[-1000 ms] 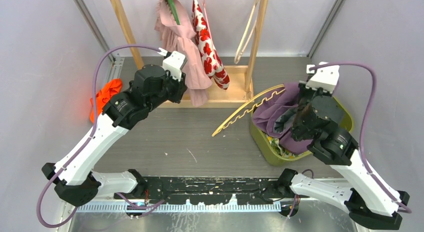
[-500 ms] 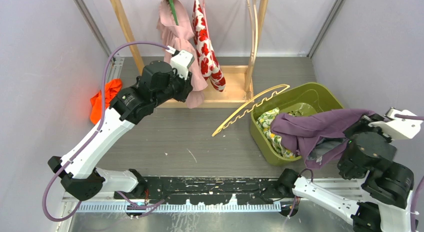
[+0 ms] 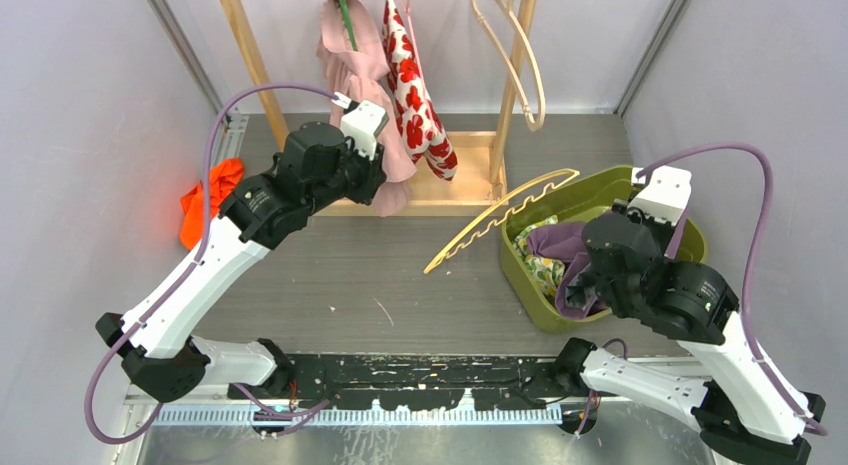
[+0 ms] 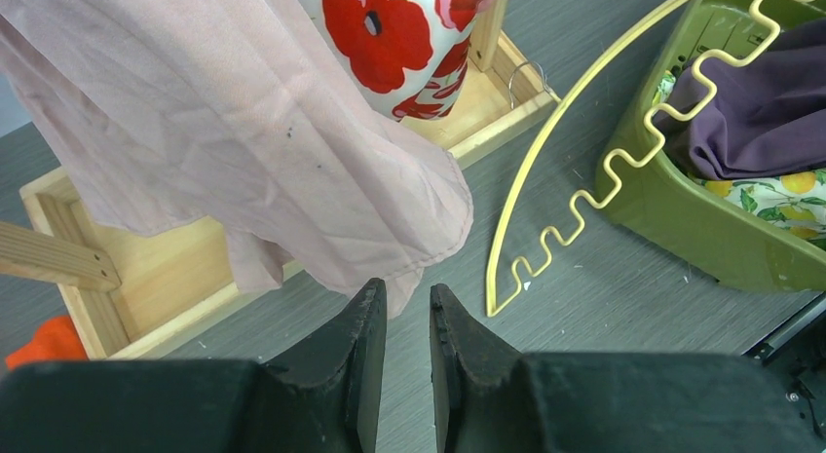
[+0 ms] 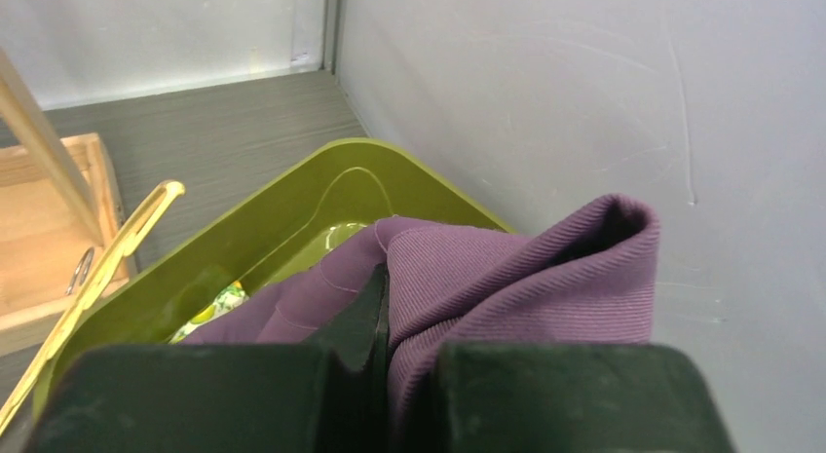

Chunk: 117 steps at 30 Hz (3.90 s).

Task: Remove the skirt from the hanger
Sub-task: Place the skirt in the bin, then pick up the hanger at the center of the board.

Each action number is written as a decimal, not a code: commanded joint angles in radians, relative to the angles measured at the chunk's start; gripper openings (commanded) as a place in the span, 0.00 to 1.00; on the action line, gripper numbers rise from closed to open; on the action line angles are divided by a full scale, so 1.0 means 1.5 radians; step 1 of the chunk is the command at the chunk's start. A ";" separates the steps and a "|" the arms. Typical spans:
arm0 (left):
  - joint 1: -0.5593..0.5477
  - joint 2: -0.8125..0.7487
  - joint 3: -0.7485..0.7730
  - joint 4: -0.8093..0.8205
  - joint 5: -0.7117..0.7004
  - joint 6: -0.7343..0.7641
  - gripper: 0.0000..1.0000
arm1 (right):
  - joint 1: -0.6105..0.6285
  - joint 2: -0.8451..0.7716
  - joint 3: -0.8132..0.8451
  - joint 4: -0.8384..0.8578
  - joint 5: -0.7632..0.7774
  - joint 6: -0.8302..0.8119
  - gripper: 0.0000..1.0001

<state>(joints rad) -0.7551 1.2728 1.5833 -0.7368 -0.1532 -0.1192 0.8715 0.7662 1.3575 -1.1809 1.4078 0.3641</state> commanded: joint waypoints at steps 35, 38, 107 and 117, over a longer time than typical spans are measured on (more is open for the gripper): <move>0.001 -0.012 0.014 0.033 0.001 0.012 0.24 | -0.035 0.304 0.464 -0.156 -0.402 -0.250 0.82; 0.000 -0.022 0.003 0.036 -0.002 0.012 0.24 | -0.106 0.366 0.504 -0.181 -0.468 -0.246 0.83; 0.001 0.032 -0.038 0.050 0.036 0.023 0.27 | -0.488 0.387 0.221 0.068 -0.907 -0.139 0.01; 0.001 0.045 -0.002 0.039 0.043 0.006 0.27 | -0.488 0.247 0.251 0.052 -0.988 -0.155 0.01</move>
<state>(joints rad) -0.7551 1.3388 1.5166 -0.7002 -0.0937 -0.0971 0.1356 1.2594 1.6726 -1.1164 0.0116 0.1612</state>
